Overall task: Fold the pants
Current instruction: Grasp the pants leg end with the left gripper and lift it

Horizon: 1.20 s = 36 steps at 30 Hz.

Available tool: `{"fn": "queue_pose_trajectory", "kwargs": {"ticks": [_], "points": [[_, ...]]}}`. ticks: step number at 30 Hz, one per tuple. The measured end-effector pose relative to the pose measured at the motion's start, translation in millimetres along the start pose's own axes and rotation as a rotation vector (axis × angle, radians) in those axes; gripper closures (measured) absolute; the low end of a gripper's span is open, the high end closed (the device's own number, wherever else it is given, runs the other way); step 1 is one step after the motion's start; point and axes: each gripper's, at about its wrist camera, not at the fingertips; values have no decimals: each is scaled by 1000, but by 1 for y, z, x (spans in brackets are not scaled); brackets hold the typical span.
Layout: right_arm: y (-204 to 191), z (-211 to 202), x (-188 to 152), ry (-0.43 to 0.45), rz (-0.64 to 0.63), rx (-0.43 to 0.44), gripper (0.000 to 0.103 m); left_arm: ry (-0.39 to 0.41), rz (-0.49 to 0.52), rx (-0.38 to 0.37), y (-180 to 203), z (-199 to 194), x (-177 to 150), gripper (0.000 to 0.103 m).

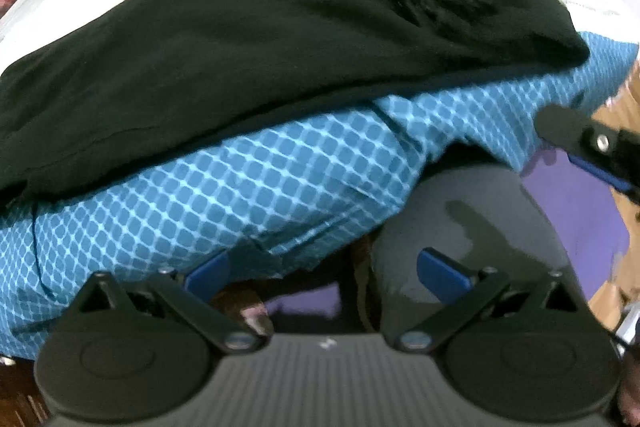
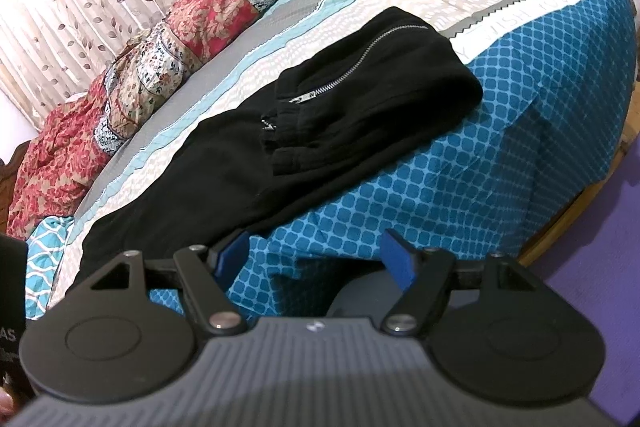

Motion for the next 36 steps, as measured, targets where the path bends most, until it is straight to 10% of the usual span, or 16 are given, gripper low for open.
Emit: {"fn": "queue_pose_trajectory", "kwargs": {"ticks": [12,19,25,36], "points": [[-61,22,1,14,-239,36,29,297,-472,-27,-171,-52,-37,0],[-116,58,-3,-67,-401,112,36,319,-856,-107,-288,-41,-86,0],[-169,90,-5,-157,-561,183,72,370,-910,-242,-319,-24,-92,0],[-249,147,6,-226,-621,285,74,460,-917,-256,-341,4,-58,5]]}}
Point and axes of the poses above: each gripper's, at about its wrist camera, not at the fingertips, and z roughly the way its jaws point, y to its right, x to its top, and after that the axes turned 6 degrees about -y, right-handed
